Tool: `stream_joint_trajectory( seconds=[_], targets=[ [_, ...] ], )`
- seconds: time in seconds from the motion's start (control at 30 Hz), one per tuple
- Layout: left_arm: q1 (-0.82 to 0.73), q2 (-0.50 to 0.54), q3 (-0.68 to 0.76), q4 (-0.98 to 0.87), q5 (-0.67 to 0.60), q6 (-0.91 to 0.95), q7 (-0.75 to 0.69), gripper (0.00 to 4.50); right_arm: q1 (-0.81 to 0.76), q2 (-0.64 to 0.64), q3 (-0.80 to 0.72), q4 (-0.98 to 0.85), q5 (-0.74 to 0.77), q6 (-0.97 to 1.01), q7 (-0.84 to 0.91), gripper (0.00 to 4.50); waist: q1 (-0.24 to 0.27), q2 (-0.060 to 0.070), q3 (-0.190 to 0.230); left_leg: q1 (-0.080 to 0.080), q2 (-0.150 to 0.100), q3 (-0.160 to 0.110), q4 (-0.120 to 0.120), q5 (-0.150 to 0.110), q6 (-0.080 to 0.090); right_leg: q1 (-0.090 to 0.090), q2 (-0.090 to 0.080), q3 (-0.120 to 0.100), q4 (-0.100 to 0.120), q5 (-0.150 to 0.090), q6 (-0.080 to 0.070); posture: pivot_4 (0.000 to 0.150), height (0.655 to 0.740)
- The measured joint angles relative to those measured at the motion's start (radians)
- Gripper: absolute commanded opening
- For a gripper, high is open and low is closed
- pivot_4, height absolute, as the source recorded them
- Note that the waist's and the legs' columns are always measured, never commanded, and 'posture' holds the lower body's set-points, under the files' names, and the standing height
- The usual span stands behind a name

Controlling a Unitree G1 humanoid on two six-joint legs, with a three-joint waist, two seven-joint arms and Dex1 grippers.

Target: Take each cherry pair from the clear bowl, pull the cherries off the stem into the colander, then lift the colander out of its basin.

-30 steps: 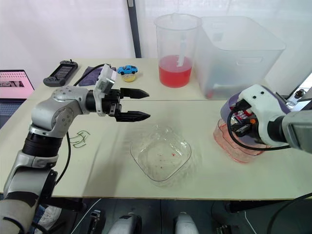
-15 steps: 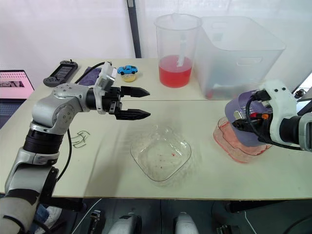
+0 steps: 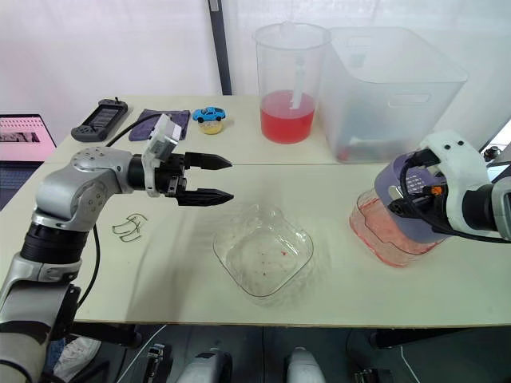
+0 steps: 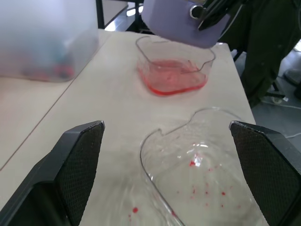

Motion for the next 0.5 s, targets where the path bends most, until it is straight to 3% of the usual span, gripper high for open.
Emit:
stream_joint_trajectory(
  seconds=[0.13,0.3,0.4,0.5],
  targets=[
    [0.032,0.005,0.037,-0.028,0.0,0.0,0.05,4.5,-0.009,-0.086,0.076,-0.06,-0.164,-0.013,0.182,0.21,0.0,0.001,0.0,0.0,0.0,0.0,0.0,0.0,0.0,-0.001,0.0,0.0,0.0,0.0,0.0,0.15,0.7337],
    [0.121,0.022,0.097,-0.077,-0.012,0.004,0.108,4.5,0.018,-0.251,0.151,-0.076,-0.417,-0.22,0.474,0.21,-0.002,0.001,0.001,0.0,0.0,0.001,-0.001,0.0,0.0,-0.001,0.0,0.001,0.0,0.0,0.0,0.15,0.7337],
    [0.18,0.033,0.138,-0.125,-0.022,0.004,0.149,4.5,0.242,-0.433,0.108,-0.04,-0.503,-0.48,0.643,0.21,-0.002,0.003,0.0,0.001,0.001,0.002,-0.002,0.0,0.0,-0.001,0.0,0.001,0.0,0.0,0.0,0.15,0.7337],
    [0.26,0.042,0.181,-0.197,-0.034,0.009,0.203,4.5,0.586,-0.625,-0.069,0.119,-0.512,-0.764,0.749,0.21,-0.008,0.003,0.0,0.003,0.003,0.005,-0.002,0.0,0.0,0.0,0.0,0.003,-0.001,0.0,0.0,0.15,0.7337]
  ],
)
